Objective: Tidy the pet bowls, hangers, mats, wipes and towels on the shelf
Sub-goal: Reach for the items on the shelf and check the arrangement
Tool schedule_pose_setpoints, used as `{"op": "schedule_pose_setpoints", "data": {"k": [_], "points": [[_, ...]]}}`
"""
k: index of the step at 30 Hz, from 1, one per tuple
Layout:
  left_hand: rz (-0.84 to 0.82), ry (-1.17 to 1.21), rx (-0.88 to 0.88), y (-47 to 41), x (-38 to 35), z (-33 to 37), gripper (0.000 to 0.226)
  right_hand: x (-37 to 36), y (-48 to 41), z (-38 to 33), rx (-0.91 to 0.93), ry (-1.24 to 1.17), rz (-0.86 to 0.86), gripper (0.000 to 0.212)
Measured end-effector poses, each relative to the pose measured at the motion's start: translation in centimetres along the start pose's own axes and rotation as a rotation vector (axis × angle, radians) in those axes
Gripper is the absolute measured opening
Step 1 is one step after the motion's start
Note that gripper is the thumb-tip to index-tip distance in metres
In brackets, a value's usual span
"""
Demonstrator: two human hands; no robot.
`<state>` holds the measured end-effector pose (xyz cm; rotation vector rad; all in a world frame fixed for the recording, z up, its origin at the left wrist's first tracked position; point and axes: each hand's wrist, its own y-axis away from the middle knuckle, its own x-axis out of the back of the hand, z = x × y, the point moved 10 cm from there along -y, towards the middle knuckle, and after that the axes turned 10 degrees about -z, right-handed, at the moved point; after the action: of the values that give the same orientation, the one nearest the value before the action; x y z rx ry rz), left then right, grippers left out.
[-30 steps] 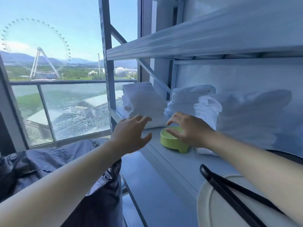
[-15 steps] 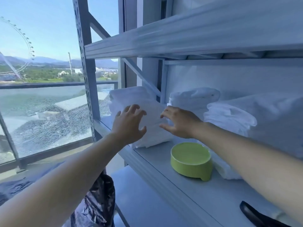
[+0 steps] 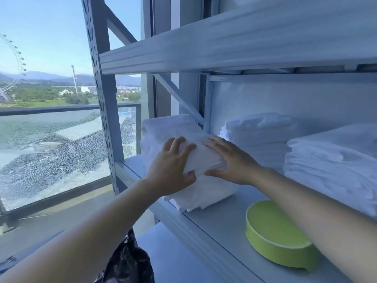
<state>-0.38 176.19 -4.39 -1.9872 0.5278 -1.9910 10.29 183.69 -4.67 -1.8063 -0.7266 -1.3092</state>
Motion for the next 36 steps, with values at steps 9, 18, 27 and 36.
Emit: {"op": "schedule_pose_setpoints", "data": {"k": [9,18,27,36], "points": [[-0.066,0.105,-0.153,-0.5,-1.3,-5.8,0.067,-2.9,-0.5,-3.5,-0.002,0.231,0.099,0.078],[-0.009,0.066,-0.002,0.4,-2.2,-6.2,0.070,-0.5,-2.5,-3.0,0.090,0.091,0.086,0.075],[0.011,0.074,-0.054,1.2,-4.3,-6.5,0.068,-4.3,-2.1,-2.6,0.124,0.013,-0.038,0.076],[0.028,0.075,-0.105,0.7,-4.2,-7.0,0.069,-4.6,-2.1,-3.0,0.050,0.051,-0.047,0.071]]}}
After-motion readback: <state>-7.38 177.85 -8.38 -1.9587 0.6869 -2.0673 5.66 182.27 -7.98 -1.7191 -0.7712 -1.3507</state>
